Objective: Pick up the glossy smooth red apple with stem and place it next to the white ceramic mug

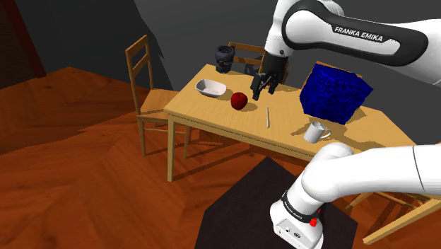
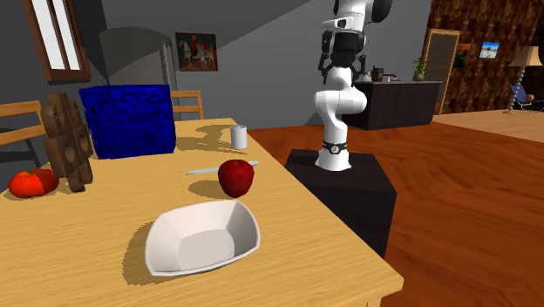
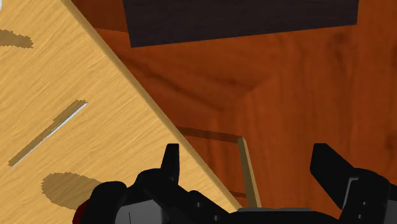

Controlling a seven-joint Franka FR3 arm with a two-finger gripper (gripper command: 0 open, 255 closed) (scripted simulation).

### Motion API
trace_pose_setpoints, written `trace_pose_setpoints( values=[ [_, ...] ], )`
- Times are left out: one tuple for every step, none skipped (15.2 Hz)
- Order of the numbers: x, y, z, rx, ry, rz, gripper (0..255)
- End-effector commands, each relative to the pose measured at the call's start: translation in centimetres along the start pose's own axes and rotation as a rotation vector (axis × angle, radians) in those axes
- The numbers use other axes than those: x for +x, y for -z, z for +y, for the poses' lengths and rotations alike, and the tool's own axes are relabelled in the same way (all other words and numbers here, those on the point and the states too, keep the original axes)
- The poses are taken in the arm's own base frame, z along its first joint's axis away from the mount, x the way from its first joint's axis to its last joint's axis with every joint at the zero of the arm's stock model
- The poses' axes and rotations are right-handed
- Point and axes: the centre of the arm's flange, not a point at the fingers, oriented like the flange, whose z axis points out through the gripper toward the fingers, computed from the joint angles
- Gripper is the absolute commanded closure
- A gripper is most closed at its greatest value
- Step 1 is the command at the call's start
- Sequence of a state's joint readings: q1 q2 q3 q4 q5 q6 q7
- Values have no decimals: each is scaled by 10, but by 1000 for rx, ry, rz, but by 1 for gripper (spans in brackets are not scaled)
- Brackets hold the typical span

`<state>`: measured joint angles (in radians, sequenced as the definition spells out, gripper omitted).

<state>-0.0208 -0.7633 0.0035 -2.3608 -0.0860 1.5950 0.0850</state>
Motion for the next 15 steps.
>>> trace_pose_setpoints(
  values=[
    [0,0,0,0,0,0,0],
    [9,-6,7,3,-9,4,0],
    [19,-11,14,6,-18,7,0],
    [28,-17,22,9,-27,11,0],
    [37,-23,29,12,-36,15,0],
    [46,-28,36,15,-45,19,0],
    [55,-34,44,18,-53,22,0],
    [64,-40,51,21,-62,26,0],
    [73,-45,59,24,-71,30,0],
    [82,-51,67,26,-80,33,0],
    [91,-56,74,29,-89,37,0],
    [100,-62,82,32,-98,41,0],
    [108,-68,90,35,-107,44,0],
    [117,-73,98,38,-116,48,0],
    [126,-79,106,41,-125,52,0]
  ],
)
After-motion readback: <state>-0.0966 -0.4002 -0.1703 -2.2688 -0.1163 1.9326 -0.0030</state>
